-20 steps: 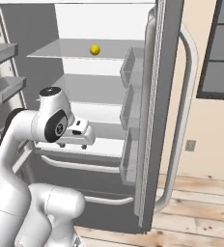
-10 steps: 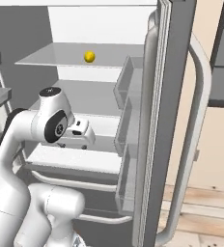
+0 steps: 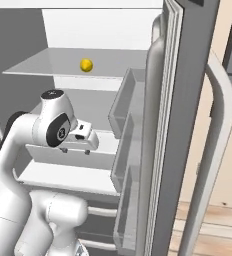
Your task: Retrieve a lemon from the fridge and place it on the cutting board with the fish.
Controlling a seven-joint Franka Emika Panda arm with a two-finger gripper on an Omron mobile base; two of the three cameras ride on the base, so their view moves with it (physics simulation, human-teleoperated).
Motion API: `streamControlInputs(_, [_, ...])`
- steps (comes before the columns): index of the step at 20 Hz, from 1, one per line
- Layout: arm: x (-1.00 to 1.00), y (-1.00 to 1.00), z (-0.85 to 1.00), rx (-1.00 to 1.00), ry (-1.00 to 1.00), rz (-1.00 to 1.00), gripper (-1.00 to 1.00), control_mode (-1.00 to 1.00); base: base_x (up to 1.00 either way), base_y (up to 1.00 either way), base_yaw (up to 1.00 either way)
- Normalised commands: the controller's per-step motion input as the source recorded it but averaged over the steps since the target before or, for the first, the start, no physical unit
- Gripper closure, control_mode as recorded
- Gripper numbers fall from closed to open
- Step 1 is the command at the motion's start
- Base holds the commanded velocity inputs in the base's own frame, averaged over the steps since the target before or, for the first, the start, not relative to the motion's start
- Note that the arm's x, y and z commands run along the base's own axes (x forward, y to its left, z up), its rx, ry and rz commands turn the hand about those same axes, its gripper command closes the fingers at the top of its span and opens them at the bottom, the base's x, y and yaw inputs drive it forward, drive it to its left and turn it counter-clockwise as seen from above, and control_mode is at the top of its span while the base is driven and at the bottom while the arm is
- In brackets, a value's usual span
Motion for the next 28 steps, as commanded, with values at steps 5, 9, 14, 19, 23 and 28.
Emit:
streamControlInputs(5, [0.00, 0.00, 0.00, 0.00, 0.00, 0.00, -1.00, 1.00, 0.38, 0.00, 0.00])
streamControlInputs(9, [0.00, 0.00, 0.00, 0.00, 0.00, 0.00, -1.00, 1.00, 0.49, 0.00, 0.00])
streamControlInputs(14, [0.00, 0.00, 0.00, 0.00, 0.00, 0.00, -1.00, 1.00, 0.38, 0.00, 0.00])
streamControlInputs(19, [0.00, 0.00, 0.00, 0.00, 0.00, 0.00, -1.00, 1.00, 0.24, 0.00, 0.00])
streamControlInputs(23, [0.00, 0.00, 0.00, 0.00, 0.00, 0.00, -1.00, 1.00, 0.00, 0.00, 0.00])
streamControlInputs(28, [0.00, 0.00, 0.00, 0.00, 0.00, 0.00, -1.00, 1.00, 0.00, 0.00, 0.00])
